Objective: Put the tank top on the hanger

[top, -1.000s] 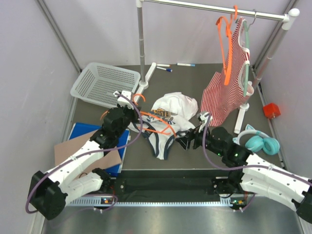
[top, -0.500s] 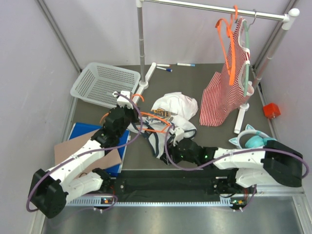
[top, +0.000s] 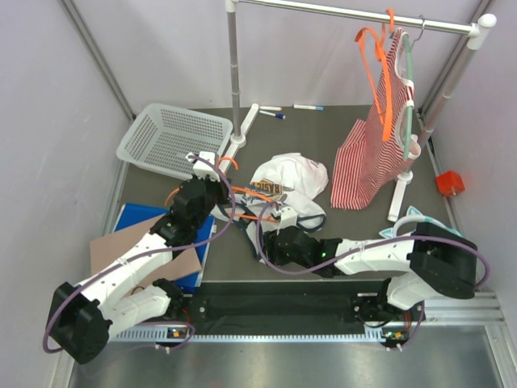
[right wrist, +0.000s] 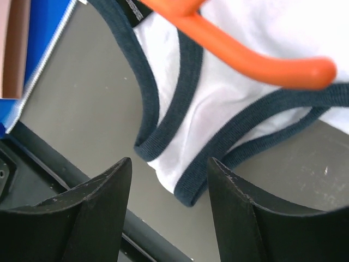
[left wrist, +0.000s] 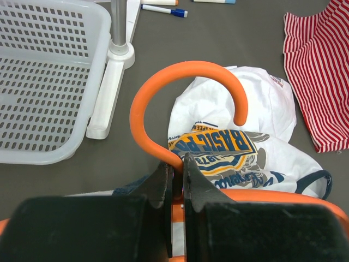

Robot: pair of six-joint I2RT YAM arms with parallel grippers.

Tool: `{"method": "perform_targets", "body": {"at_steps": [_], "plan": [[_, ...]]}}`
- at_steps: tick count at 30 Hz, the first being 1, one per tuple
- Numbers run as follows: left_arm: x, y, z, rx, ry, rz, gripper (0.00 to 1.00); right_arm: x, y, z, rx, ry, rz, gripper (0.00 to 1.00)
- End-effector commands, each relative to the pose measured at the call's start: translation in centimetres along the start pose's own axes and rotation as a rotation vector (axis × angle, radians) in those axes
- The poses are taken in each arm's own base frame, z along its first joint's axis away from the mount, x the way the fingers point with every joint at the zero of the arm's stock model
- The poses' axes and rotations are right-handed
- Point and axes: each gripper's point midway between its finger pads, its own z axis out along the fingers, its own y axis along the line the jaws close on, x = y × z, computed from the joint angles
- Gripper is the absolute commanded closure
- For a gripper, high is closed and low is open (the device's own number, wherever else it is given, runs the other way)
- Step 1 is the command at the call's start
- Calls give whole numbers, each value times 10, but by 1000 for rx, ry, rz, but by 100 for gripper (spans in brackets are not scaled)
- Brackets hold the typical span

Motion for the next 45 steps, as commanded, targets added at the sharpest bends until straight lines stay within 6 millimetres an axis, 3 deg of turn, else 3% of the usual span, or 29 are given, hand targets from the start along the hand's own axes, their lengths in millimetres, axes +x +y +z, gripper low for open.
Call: {"method": "perform_targets", "body": {"at_steps": [1, 11, 13, 20, 25, 29, 34, 35, 39, 45], "plan": [[-18, -4, -1, 12, -60, -9, 100, -9, 7, -1, 31, -32, 18, 43], [-19, -4, -3, 16, -62, -8, 100, 6, 10, 15, 27, 10, 15, 46], [-19, -3, -3, 13, -62, -8, 100, 5, 11, 16, 21, 10, 10, 53], [-19, -2, -3, 6, -66, -10, 100, 8, 7, 16, 29, 10, 4, 100], [-18, 10, -5, -59, -65, -11, 100, 14, -4, 6, 51, 16, 14, 100], [-22, 15, -12, -80, -88, -19, 100, 1, -25, -14, 92, -41, 42, 100], [-33, 15, -24, -60, -136, -24, 100, -18, -80, -26, 155, -97, 113, 100], [-36, 15, -27, -56, -150, -24, 100, -28, -78, -32, 114, -118, 131, 100], [-32, 23, -30, -84, -151, -4, 100, -61, -104, -49, 115, -210, 179, 100], [-25, 24, -30, -87, -152, -15, 100, -92, -114, -73, 92, -290, 197, 100]]}}
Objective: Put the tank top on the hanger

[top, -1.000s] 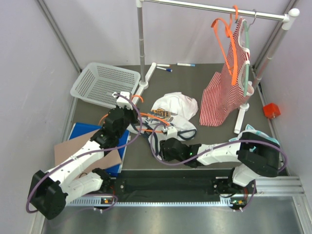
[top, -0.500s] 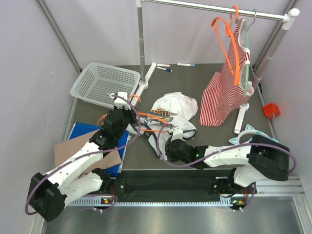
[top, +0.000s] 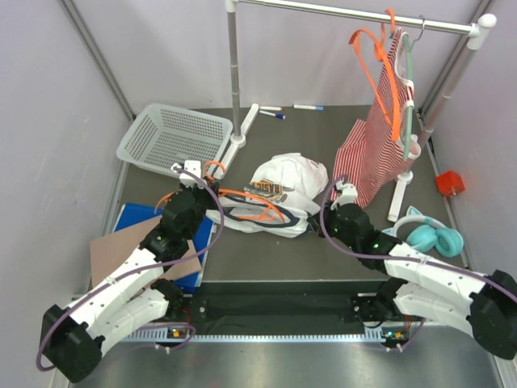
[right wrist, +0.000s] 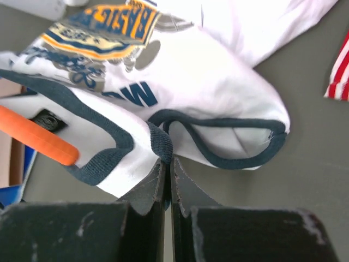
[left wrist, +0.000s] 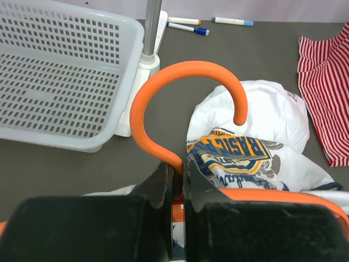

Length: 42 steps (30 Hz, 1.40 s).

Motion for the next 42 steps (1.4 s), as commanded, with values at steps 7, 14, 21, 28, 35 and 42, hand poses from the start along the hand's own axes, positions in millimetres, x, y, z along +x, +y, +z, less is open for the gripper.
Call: {"method": "perform_targets", "body": {"at_steps": [7, 14, 21, 28, 35, 42], "plan": [[-11, 3, 2, -18, -59, -8, 100, -27, 19, -21, -108, -36, -12, 100], [-10, 0, 4, -2, -61, -20, 100, -38, 33, -30, -165, -53, -10, 100], [-7, -7, 9, 20, -51, -35, 100, -64, 62, -34, -239, -90, -28, 100], [-5, -14, 14, 50, -44, -52, 100, -74, 89, -25, -294, -104, -44, 100], [-6, -20, 17, 73, -50, -77, 100, -80, 133, -13, -376, -93, -85, 100], [-6, -22, 18, 78, -48, -85, 100, -85, 183, -11, -466, -97, -114, 100]]}}
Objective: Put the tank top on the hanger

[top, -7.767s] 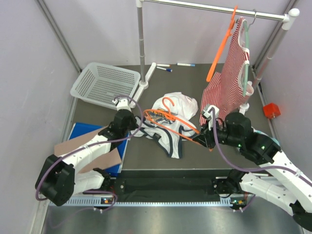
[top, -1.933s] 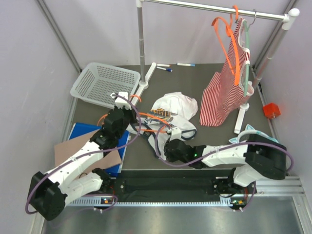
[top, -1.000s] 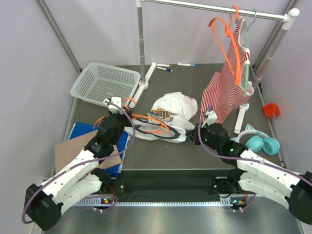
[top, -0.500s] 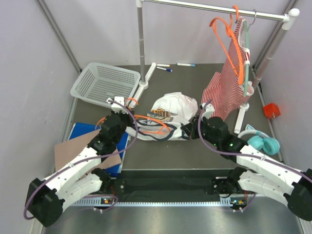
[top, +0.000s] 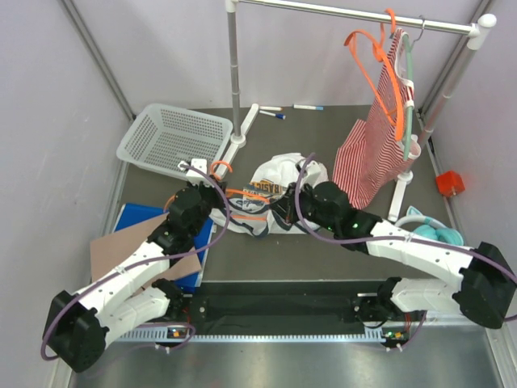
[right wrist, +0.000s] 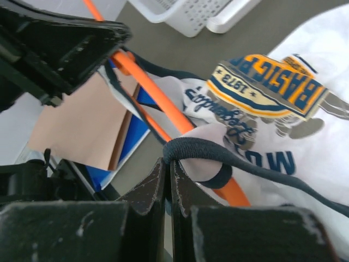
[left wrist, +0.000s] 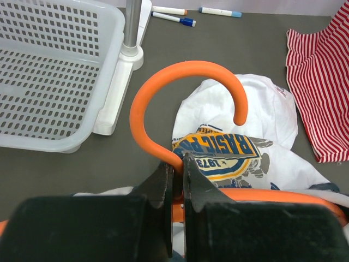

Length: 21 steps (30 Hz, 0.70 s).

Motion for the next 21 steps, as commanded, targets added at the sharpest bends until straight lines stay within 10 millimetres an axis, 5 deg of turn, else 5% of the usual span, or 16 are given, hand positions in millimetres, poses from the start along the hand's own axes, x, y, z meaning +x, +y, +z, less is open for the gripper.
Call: {"method": "perform_targets", "body": {"at_steps": [1, 10, 21], "plan": [[-24, -9, 2, 31, -85, -45, 100, -38, 47, 9, -115, -99, -30, 100], [-30, -15, 0, 59, -109, -96, 100, -38, 78, 26, -181, -94, -40, 100], [-16, -38, 6, 172, -54, -129, 100, -90, 96, 19, -184, -210, -112, 100]]}}
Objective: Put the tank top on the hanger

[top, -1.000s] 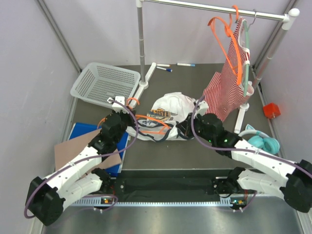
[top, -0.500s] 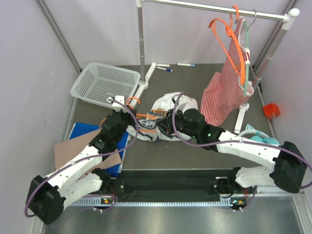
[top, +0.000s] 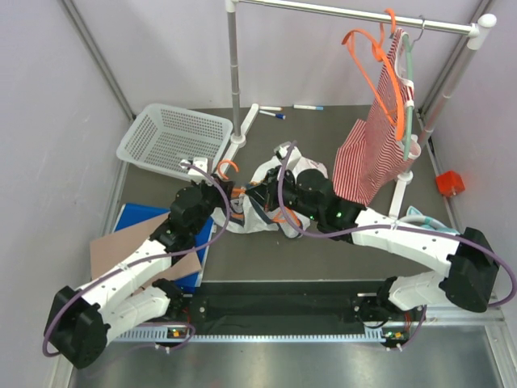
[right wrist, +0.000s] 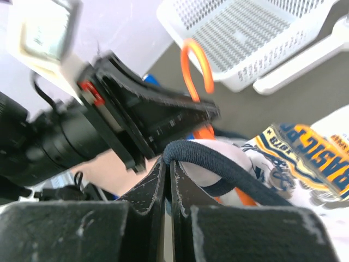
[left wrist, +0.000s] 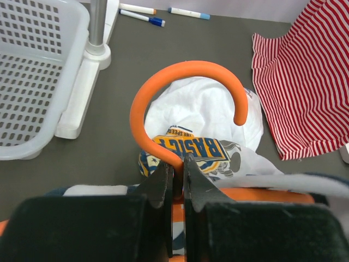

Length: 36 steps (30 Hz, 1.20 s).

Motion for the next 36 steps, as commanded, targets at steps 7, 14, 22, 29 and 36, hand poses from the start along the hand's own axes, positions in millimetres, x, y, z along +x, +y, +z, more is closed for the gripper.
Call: {"method": "perform_targets", "body": {"at_steps": [7, 14, 22, 29, 36], "plan": [[-15, -20, 3, 94, -56, -46, 100, -35, 11, -1, -21, -102, -38, 100], [-27, -19, -5, 88, -78, -4, 100, -9, -14, -24, 51, -31, -100, 36], [-19, -20, -9, 112, -45, 65, 100, -24, -22, -51, 65, -36, -338, 14], [-18, -40, -9, 208, -7, 108, 100, -4, -25, -26, 3, 51, -538, 15], [-14, -52, -7, 234, 14, 124, 100, 22, -21, -4, -97, 119, -579, 21]]}}
